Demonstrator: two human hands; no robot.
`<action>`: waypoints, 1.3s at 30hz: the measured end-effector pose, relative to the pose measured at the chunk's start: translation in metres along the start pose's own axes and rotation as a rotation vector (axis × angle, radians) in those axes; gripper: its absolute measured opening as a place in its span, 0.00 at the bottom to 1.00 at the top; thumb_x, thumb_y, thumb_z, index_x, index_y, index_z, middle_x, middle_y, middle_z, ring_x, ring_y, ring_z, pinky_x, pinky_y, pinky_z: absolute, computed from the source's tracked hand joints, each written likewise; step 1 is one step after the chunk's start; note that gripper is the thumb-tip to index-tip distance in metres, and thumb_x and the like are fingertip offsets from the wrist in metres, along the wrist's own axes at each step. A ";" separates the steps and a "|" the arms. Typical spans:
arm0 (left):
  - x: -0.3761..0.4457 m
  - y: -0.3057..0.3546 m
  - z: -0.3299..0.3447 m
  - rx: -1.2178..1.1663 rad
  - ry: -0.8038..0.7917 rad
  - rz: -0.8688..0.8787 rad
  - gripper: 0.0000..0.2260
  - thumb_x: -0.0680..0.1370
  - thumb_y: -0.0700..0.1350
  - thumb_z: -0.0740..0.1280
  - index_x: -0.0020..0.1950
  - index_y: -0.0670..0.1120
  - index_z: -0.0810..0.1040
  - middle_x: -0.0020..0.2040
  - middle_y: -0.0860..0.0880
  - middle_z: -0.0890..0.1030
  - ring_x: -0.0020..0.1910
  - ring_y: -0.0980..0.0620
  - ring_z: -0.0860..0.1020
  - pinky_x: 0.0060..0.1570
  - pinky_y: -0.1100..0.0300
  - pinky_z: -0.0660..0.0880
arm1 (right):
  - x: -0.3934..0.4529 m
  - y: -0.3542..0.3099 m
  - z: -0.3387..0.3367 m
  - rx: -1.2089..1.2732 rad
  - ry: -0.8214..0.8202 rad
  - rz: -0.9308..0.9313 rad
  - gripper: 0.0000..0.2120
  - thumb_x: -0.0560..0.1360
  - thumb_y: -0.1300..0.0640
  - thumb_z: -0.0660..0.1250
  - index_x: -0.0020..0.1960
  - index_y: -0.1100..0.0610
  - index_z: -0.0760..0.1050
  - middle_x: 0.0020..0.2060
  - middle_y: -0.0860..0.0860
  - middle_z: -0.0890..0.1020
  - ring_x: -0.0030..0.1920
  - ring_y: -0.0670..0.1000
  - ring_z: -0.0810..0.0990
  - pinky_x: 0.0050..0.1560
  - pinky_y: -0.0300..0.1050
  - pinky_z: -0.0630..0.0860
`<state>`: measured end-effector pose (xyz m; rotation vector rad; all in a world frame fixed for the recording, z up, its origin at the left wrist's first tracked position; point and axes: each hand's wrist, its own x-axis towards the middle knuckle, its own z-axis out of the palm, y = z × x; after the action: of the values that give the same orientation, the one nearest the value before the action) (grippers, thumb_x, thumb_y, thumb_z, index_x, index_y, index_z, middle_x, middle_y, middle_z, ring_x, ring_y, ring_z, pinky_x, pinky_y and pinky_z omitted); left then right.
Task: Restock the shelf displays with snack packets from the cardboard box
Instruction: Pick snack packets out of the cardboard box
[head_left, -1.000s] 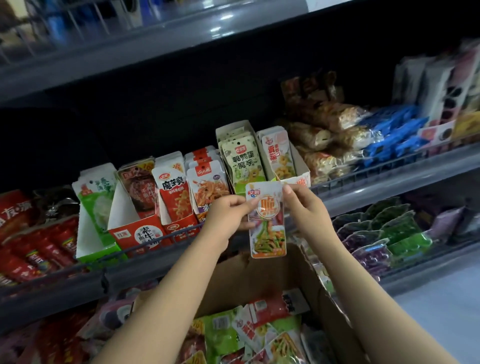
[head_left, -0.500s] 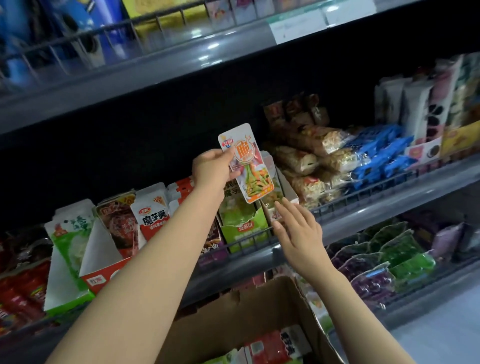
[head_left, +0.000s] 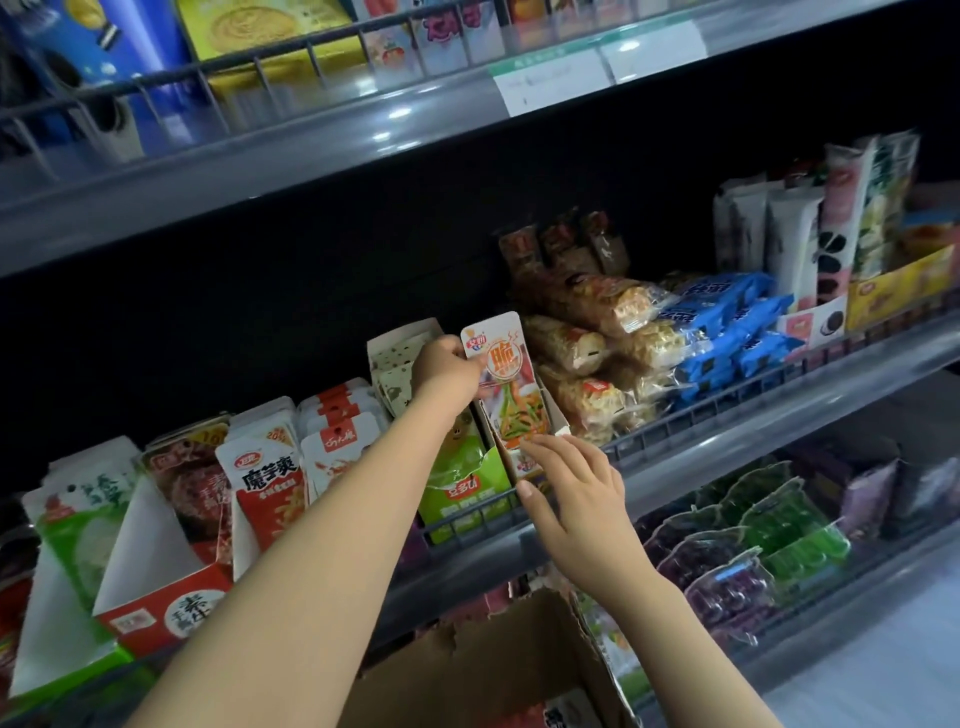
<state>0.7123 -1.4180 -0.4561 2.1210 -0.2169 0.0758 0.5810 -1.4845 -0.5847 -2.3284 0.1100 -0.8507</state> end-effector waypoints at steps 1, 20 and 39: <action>0.002 -0.001 0.000 0.072 -0.001 0.040 0.02 0.77 0.42 0.68 0.46 0.48 0.77 0.49 0.49 0.82 0.43 0.47 0.82 0.49 0.53 0.79 | 0.000 0.000 0.000 -0.001 -0.008 -0.006 0.30 0.74 0.37 0.45 0.69 0.49 0.68 0.68 0.41 0.68 0.71 0.45 0.57 0.66 0.42 0.52; 0.012 -0.024 0.001 0.358 0.099 0.322 0.12 0.77 0.44 0.67 0.61 0.48 0.75 0.64 0.47 0.70 0.49 0.51 0.76 0.49 0.62 0.71 | -0.001 0.001 0.000 -0.047 -0.071 -0.085 0.32 0.72 0.38 0.47 0.72 0.48 0.63 0.71 0.42 0.64 0.72 0.45 0.52 0.67 0.40 0.50; -0.167 -0.110 -0.056 0.295 0.101 0.443 0.15 0.80 0.45 0.62 0.66 0.48 0.73 0.63 0.52 0.71 0.60 0.57 0.70 0.59 0.68 0.63 | -0.060 -0.029 -0.011 -0.052 -0.361 -0.133 0.28 0.79 0.48 0.60 0.76 0.48 0.55 0.76 0.43 0.53 0.76 0.46 0.46 0.75 0.46 0.49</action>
<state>0.5698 -1.2928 -0.5413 2.3160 -0.6459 0.5014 0.5227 -1.4507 -0.5935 -2.5196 -0.1804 -0.4804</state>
